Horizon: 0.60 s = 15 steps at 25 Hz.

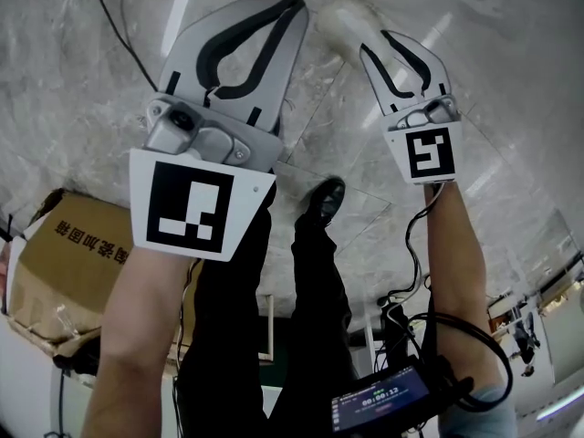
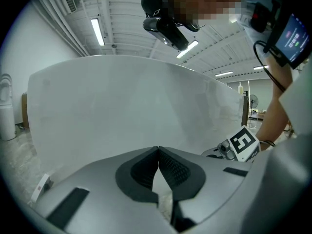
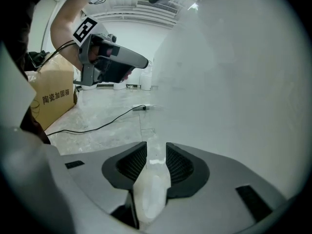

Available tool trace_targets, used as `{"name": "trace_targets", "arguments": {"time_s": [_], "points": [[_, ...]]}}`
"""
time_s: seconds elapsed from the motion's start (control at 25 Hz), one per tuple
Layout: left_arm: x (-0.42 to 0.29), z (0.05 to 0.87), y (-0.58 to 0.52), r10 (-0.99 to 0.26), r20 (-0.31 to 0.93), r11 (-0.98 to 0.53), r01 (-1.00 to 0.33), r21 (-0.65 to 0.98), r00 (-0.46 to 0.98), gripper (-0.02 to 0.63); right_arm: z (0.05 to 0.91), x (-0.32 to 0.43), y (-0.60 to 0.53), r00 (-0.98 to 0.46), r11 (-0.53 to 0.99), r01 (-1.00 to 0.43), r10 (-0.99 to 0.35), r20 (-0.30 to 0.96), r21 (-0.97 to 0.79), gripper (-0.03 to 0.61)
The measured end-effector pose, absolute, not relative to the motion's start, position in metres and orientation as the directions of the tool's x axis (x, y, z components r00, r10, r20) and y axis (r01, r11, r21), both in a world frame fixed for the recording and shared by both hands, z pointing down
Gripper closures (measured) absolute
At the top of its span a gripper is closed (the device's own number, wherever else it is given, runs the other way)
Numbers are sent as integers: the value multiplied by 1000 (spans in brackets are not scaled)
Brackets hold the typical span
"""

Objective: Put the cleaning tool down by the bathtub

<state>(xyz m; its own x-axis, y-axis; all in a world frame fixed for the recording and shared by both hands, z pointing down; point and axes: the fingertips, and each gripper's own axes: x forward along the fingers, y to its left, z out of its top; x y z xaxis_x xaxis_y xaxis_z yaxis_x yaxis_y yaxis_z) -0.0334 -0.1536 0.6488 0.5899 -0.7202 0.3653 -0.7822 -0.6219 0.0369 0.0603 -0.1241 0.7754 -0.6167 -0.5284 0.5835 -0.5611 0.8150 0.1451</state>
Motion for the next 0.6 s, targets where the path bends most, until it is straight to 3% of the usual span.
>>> {"name": "trace_targets", "arguments": {"time_s": [0.44, 0.6], "points": [[-41, 552, -129, -793, 295, -542, -838, 58, 533, 598, 648, 30, -107, -651, 798, -579, -576, 494, 168, 469], [-44, 507, -120, -829, 253, -499, -864, 68, 499, 598, 569, 21, -113, -661, 733, -669, -662, 353, 122, 480]]}}
